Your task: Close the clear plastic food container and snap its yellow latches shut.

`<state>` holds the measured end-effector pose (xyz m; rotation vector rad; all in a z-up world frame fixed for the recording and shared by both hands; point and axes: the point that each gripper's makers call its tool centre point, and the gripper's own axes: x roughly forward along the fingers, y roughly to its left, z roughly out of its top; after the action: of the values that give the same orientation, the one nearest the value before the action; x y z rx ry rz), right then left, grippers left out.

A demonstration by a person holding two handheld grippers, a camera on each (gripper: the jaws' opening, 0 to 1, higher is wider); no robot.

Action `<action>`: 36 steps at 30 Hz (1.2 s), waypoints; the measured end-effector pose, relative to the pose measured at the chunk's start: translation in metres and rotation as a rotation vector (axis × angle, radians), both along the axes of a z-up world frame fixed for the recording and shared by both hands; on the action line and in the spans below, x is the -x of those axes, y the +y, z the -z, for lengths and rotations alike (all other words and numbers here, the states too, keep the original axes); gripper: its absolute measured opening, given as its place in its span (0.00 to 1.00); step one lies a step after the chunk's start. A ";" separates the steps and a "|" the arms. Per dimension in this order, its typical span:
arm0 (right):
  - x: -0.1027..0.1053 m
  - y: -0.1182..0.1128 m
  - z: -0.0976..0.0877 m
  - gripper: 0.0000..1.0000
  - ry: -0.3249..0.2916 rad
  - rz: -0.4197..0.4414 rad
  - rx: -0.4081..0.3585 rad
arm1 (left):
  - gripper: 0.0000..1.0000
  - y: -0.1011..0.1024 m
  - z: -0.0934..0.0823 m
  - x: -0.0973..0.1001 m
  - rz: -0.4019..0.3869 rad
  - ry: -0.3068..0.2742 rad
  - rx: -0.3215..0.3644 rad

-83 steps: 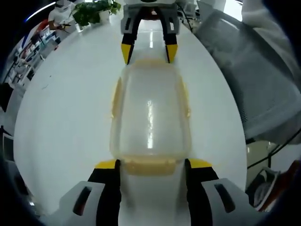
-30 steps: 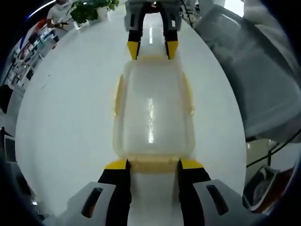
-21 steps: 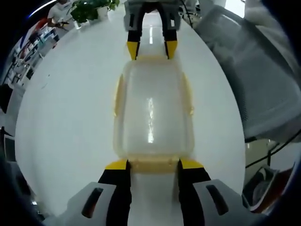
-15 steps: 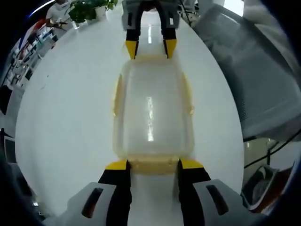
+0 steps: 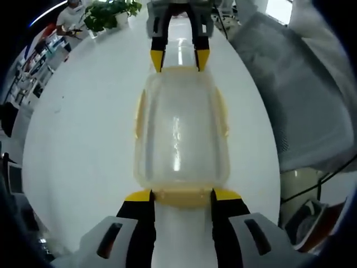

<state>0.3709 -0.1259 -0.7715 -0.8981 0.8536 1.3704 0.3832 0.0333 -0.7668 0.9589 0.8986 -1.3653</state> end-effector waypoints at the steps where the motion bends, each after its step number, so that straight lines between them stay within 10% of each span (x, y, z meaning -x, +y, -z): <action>1: 0.000 0.000 -0.003 0.35 0.001 0.001 -0.003 | 0.36 0.000 -0.002 0.000 -0.002 0.001 -0.007; 36: 0.008 -0.050 -0.072 0.35 -0.028 -0.034 -0.021 | 0.36 -0.048 -0.070 0.014 -0.023 -0.014 -0.036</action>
<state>0.3630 -0.1755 -0.7000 -0.9170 0.8044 1.3910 0.3695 -0.0145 -0.6972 0.9814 0.9233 -1.3257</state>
